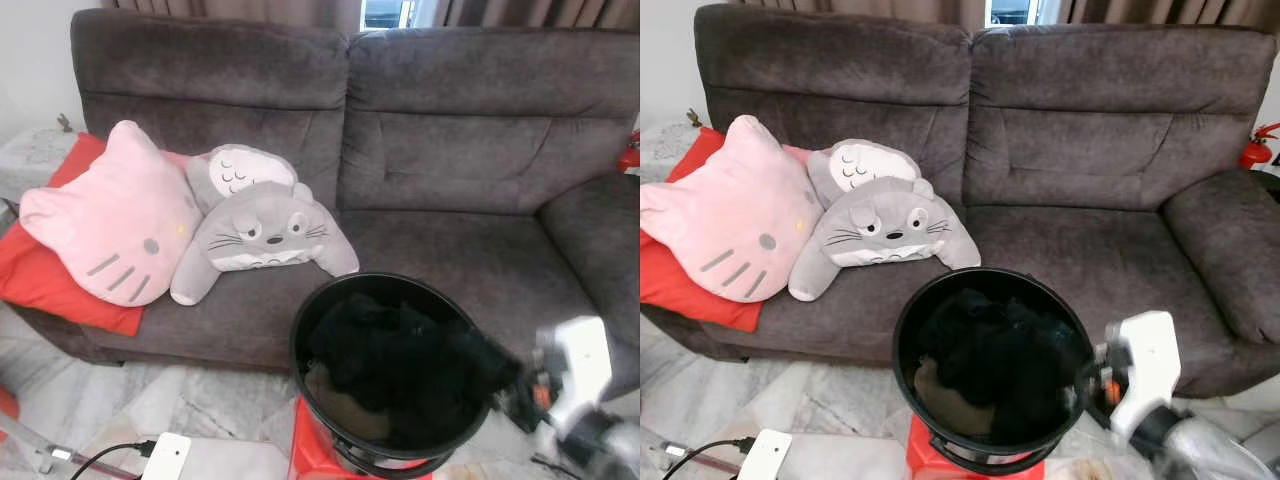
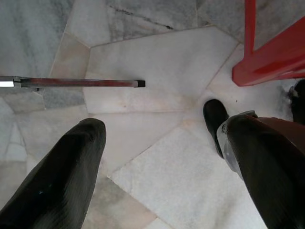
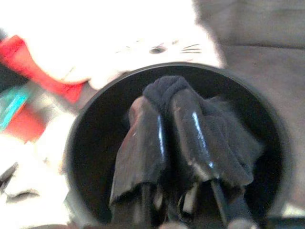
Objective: Hang hanger
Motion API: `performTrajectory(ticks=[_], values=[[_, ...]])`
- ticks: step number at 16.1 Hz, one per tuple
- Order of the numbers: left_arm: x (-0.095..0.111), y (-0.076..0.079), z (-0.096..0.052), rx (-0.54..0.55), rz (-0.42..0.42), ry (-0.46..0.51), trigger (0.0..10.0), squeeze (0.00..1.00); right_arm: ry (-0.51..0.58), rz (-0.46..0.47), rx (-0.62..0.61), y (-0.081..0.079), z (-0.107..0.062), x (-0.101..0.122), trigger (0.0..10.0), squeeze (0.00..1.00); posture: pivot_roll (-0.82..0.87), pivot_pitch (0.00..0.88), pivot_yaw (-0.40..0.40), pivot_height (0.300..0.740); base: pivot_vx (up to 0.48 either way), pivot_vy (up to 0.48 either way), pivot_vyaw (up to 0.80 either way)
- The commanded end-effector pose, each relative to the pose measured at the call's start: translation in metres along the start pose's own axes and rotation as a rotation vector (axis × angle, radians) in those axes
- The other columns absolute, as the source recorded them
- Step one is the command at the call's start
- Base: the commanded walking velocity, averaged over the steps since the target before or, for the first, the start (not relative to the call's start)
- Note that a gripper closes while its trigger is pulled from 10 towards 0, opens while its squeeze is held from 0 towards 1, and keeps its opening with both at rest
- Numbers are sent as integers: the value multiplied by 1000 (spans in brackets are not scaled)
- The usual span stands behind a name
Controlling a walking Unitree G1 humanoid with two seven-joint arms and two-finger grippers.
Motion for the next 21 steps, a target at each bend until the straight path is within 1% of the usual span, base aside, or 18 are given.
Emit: performTrajectory(ticks=[1,3,4,5,8,9,10,11,12,13,14,15,16,17,18,19,20,21], values=[[-3,-1,0,-2,17,-18,10000,0,26,-41,141,-20,-5,7,0,0,-177,0,-17,740,0,0,0],[-3,-1,0,-2,19,-18,10000,0,-148,-58,381,-53,-23,-15,0,0,-182,0,-17,740,0,0,0],[-3,-1,0,-2,19,-17,10000,0,-231,-66,451,-63,-28,-25,0,0,-183,0,-16,740,0,0,0],[-3,-1,0,-2,21,-17,10000,0,-324,-87,489,-68,-31,-37,0,0,-182,0,-15,740,0,0,0],[-3,-2,0,-1,23,-15,10000,0,-512,-157,540,-71,-41,-71,0,0,-182,0,-12,740,0,0,0],[-3,-2,0,-1,23,-14,10000,0,-582,-196,584,-74,-47,-87,0,0,-179,0,-14,740,0,0,0],[-3,-2,0,-1,23,-14,10000,0,-628,-225,621,-77,-52,-97,0,0,-179,0,-15,740,0,0,0],[-3,-1,0,-2,23,-14,10000,0,-709,-283,630,-76,-57,-110,0,0,-179,0,-15,740,0,0,0],[-3,-1,0,-2,23,-14,10000,0,-762,-347,599,-69,-58,-118,0,0,-178,0,-15,740,0,0,0],[-3,-1,0,-2,23,-15,10000,0,-792,-391,501,-57,-53,-125,0,0,-178,0,-15,740,0,0,0],[-3,-1,0,-4,24,-16,10000,0,-834,-446,342,-34,-42,-133,4980,0,-177,0,-16,740,0,0,0],[-3,-1,0,-5,25,-16,10000,0,-865,-477,225,-15,-37,-137,10000,0,-175,0,-16,740,0,0,0],[-3,-1,0,-5,23,-15,10000,0,-861,-464,88,2,-30,-138,10000,0,-172,0,-17,740,0,0,0],[-3,-1,0,-4,23,-14,10000,0,-831,-432,-30,14,-24,-132,10000,0,-171,0,-17,740,0,0,0],[-3,-1,0,-3,22,-14,10000,0,-786,-400,-131,24,-15,-122,10000,0,-171,0,-17,740,0,0,0],[-3,-1,0,-2,22,-14,10000,0,-756,-377,-170,27,-10,-117,10000,0,-167,0,-17,740,0,0,0],[-3,-2,0,-2,22,-15,10000,0,-652,-302,-241,31,2,-100,10000,745,-167,0,-16,740,0,0,0],[-3,-2,0,-2,22,-16,10000,0,-610,-272,-241,28,6,-92,10000,1000,-166,0,-14,740,0,0,0]])
Point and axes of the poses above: a point about 5 cm out from each wrist's last joint towards the gripper, its own z axis pointing out of the wrist towards the gripper, its own x axis along the axis of the wrist's last joint, y = z × x, the point moved 2 cm from there along z, pointing out of the wrist towards the gripper, and after that the axes turned 12 degrees about -z, right-handed, at the moved point
